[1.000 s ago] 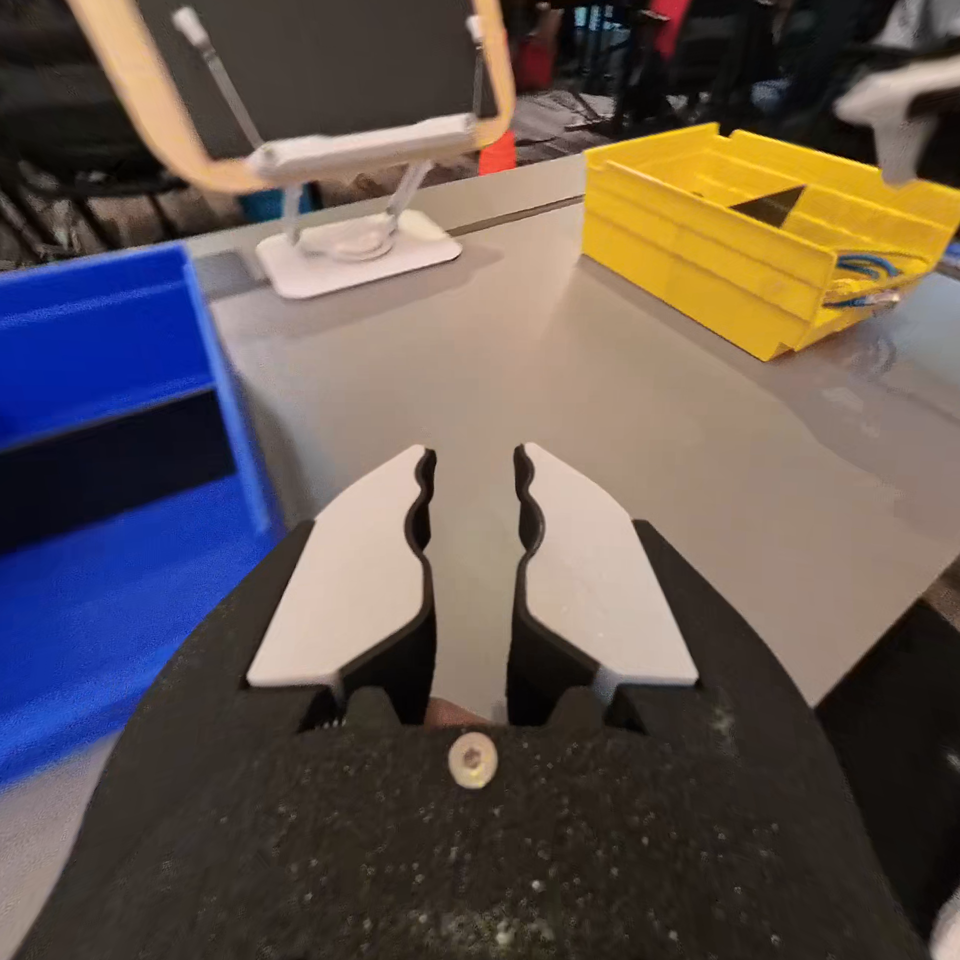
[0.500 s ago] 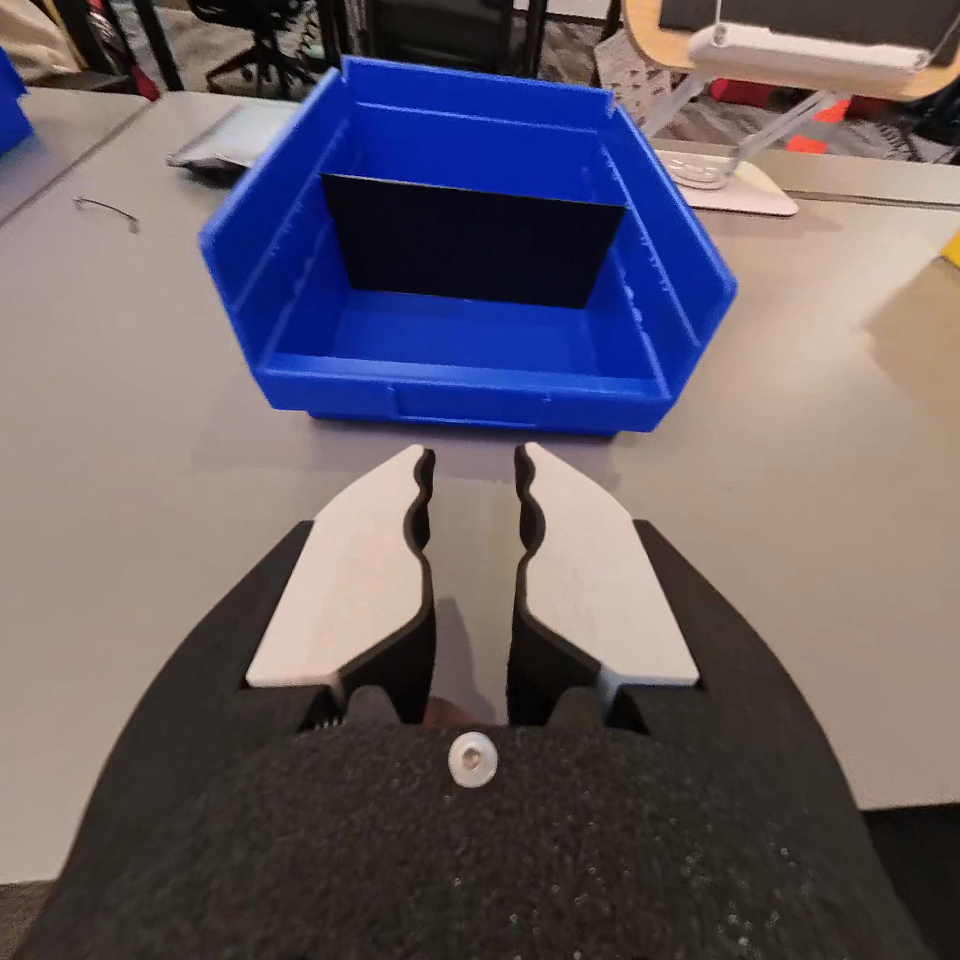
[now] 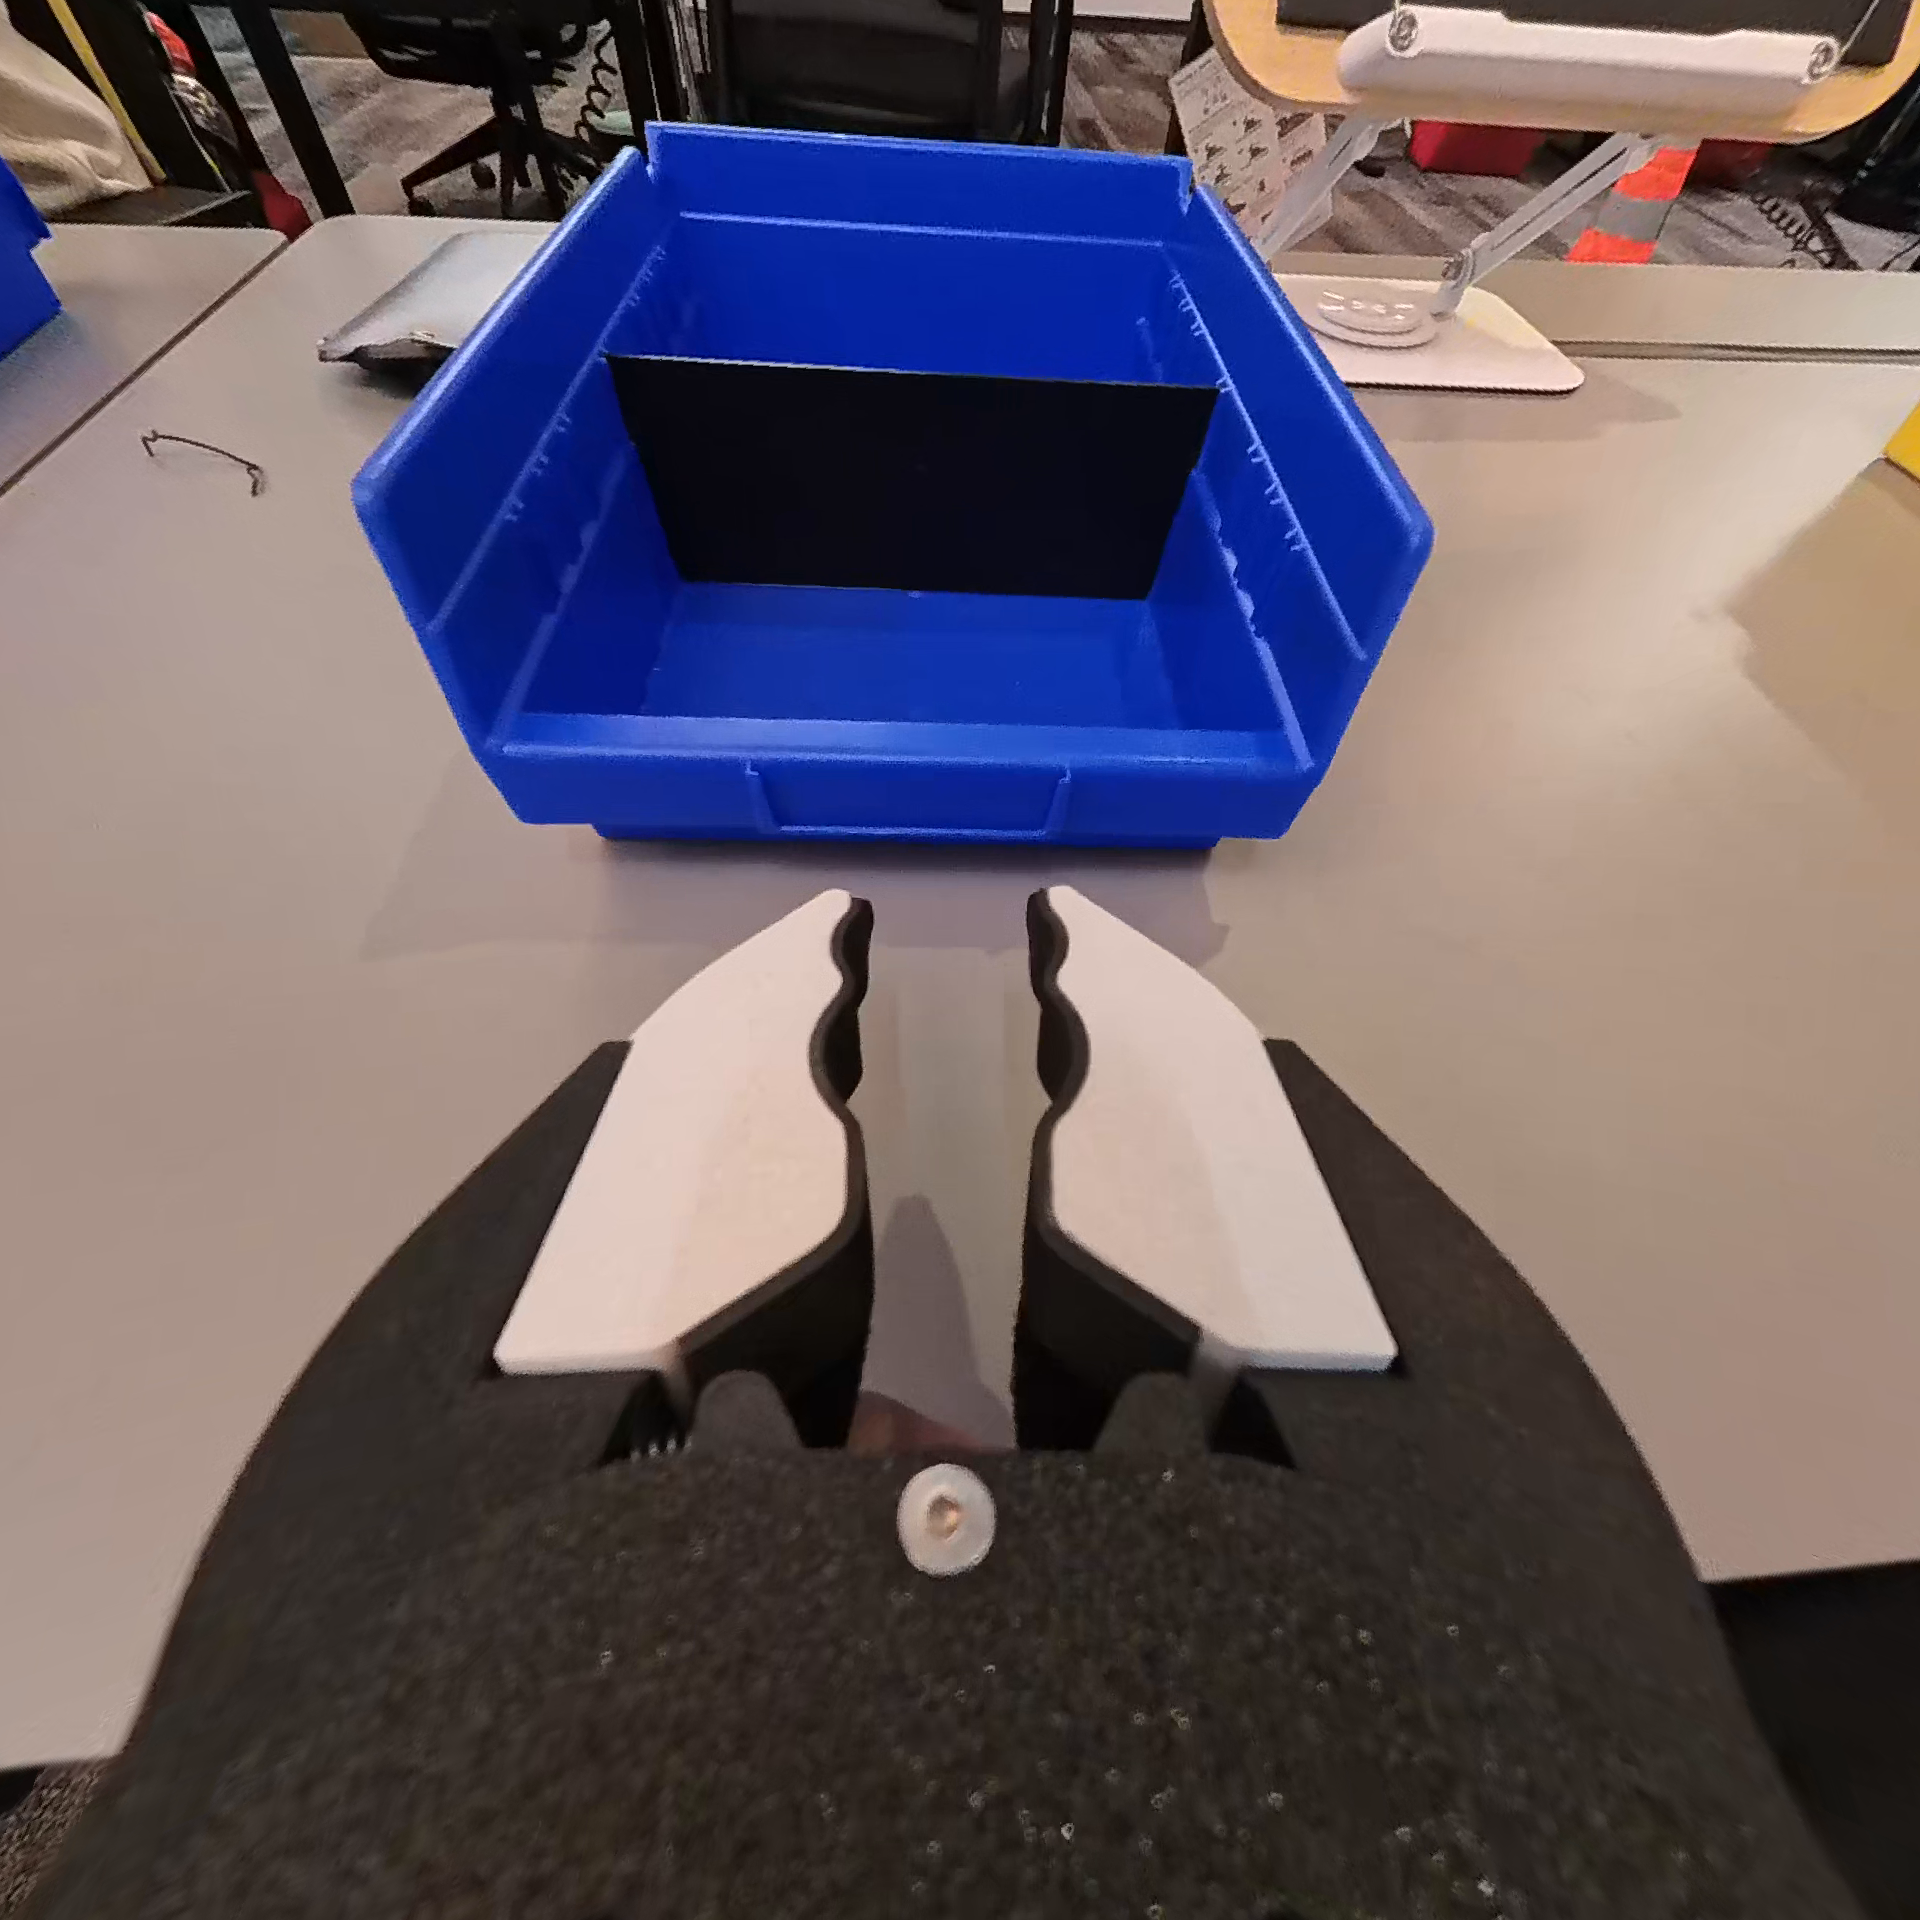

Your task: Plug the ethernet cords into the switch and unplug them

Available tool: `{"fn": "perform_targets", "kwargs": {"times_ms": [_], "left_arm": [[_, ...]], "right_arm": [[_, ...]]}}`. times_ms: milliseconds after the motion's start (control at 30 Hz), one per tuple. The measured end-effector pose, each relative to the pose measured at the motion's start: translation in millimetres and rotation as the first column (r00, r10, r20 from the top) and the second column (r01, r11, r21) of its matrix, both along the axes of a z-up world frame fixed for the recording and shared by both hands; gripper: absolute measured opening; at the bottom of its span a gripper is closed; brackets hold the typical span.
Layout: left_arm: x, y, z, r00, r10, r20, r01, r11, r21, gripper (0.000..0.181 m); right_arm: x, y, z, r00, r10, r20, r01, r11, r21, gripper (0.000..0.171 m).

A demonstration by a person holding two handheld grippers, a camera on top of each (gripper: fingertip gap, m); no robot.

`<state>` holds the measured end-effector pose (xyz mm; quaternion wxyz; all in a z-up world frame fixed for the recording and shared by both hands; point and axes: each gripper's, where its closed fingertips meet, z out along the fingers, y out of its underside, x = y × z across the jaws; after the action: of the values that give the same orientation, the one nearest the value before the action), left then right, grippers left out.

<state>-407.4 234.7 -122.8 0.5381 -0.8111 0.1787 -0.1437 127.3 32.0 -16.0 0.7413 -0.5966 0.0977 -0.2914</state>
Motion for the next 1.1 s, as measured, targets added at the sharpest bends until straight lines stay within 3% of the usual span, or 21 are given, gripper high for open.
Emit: {"fn": "perform_targets", "kwargs": {"times_ms": [333,467,600,800,933,1100], "left_arm": [[9,-10,5,0.999,-0.037,0.036,0.037,0.999,0.001,0.029],[19,-12,5,0.998,-0.062,0.002,0.061,0.998,0.024,0.029],[26,-7,8,0.996,-0.067,-0.059,0.071,0.995,0.074,0.029],[55,-11,12,0.991,-0.131,0.004,0.131,0.989,0.074,0.029],[114,-32,22,0.969,-0.245,0.007,0.243,0.963,0.115,0.029],[271,-94,24,0.825,-0.565,0.022,0.563,0.825,0.06,0.043]], "right_arm": [[-4,-5,5,0.999,0.034,0.002,-0.034,0.999,0.03,0.039],[-7,-6,7,0.999,0.045,0.026,-0.046,0.998,0.046,0.014],[-9,-4,5,0.997,0.04,0.063,-0.042,0.999,0.03,0.002],[2,1,-6,0.999,0.027,0.03,-0.026,1.0,-0.016,0.005],[14,-1,-15,0.999,-0.017,0.031,0.018,0.998,-0.063,0.004],[34,-4,-25,0.997,-0.076,0.013,0.077,0.989,-0.125,0.011]]}}
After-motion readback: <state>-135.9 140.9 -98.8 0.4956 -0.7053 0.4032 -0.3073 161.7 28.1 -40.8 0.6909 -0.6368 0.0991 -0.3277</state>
